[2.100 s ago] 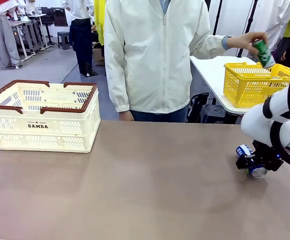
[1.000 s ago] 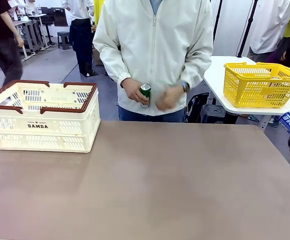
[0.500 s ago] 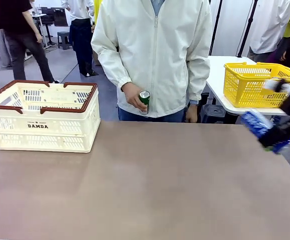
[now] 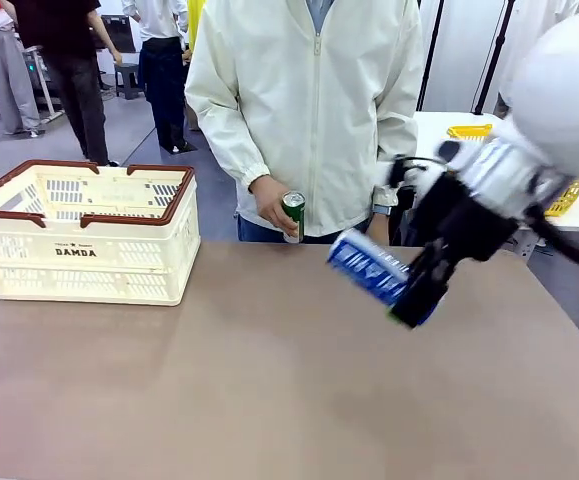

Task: Place the drinks into the Shopping basket.
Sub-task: Pick up one drink and place it into the Shopping basket.

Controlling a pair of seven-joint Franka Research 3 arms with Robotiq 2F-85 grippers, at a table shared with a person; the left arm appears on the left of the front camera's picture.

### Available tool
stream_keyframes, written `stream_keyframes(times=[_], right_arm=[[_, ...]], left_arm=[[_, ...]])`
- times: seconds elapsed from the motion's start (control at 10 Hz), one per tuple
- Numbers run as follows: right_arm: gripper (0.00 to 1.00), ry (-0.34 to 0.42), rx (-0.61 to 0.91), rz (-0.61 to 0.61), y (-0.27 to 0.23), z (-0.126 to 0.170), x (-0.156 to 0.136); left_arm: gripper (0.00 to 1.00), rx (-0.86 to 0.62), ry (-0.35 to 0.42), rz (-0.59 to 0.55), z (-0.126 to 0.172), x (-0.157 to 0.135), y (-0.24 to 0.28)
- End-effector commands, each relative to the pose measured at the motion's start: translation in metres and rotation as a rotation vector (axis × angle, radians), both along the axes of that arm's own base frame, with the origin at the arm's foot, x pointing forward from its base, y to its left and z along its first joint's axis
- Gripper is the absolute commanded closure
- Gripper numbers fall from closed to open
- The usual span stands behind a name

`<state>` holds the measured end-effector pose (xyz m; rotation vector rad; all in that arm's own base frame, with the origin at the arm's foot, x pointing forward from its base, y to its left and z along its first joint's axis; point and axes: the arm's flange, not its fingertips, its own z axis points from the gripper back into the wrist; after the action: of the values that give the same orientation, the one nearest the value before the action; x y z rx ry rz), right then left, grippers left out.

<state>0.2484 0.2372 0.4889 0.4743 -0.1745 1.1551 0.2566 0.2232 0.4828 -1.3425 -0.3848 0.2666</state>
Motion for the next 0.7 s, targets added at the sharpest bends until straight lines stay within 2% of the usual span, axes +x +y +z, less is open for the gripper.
stream_keyframes(times=[0.0,0.1,0.2,0.3,0.4,0.5,0.6], right_arm=[[1.00,-0.060,0.028,0.173,0.037,-0.014,-0.006],[1.00,-0.082,0.002,0.239,0.063,-0.029,-0.014],[1.00,-0.124,-0.082,0.240,0.078,-0.043,-0.016],[1.00,-0.283,-0.270,-0.047,0.060,-0.036,-0.004],[1.00,-0.064,-0.039,0.230,0.071,-0.031,-0.039],[1.00,-0.064,-0.039,0.230,0.071,-0.031,-0.039],[1.00,-0.151,-0.121,0.174,0.072,-0.043,-0.026]], left_arm=[[0.00,-0.012,-0.002,-0.005,0.002,-0.002,0.001],[0.00,-0.012,-0.002,-0.005,0.002,-0.002,0.001],[0.00,-0.012,-0.002,-0.005,0.002,-0.002,0.001],[0.00,-0.012,-0.002,-0.005,0.002,-0.002,0.001],[0.00,-0.012,-0.002,-0.005,0.002,-0.002,0.001],[0.00,-0.012,-0.002,-0.005,0.002,-0.002,0.001],[0.00,-0.012,-0.002,-0.005,0.002,-0.002,0.001]])
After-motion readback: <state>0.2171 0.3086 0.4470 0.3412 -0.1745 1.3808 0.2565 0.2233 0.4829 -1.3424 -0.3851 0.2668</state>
